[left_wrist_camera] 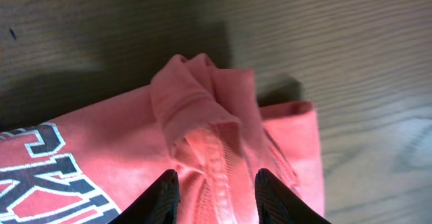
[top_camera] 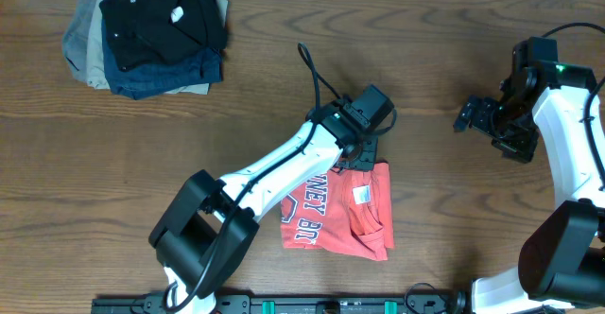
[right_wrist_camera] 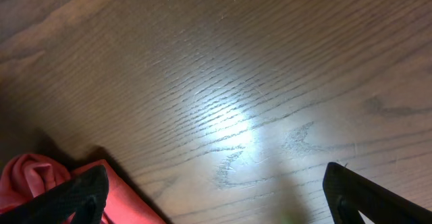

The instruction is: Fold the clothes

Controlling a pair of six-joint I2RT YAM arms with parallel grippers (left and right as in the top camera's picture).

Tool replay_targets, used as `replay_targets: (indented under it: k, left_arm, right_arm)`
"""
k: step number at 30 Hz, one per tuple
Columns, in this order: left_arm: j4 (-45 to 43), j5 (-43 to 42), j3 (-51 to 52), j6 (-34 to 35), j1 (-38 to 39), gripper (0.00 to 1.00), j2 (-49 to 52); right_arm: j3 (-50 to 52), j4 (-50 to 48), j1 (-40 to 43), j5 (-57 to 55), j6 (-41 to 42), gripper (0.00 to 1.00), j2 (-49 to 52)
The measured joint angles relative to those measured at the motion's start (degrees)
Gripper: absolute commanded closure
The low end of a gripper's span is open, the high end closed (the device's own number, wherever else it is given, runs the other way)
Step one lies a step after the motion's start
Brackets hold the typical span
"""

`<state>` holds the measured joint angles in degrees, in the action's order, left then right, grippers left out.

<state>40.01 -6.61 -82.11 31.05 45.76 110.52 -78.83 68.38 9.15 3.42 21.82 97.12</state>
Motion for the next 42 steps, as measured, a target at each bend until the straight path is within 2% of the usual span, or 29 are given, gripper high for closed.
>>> replay_targets:
  k: [6,29,42]
  left_arm:
    - [-1.1,-0.1,0.0,0.1,0.0,0.66,1.6]
    - [-4.4,-0.5,0.0,0.0,0.0,0.67,5.7]
    - [-4.4,0.0,0.0,0.0,0.0,0.81,5.7]
  right_arm:
    - [0.0,0.0,0.0,0.0,0.0,0.01,0.0]
    - [0.0,0.0,0.0,0.0,0.0,0.01,0.0]
    - [0.0,0.0,0.0,0.0,0.0,0.01,0.0]
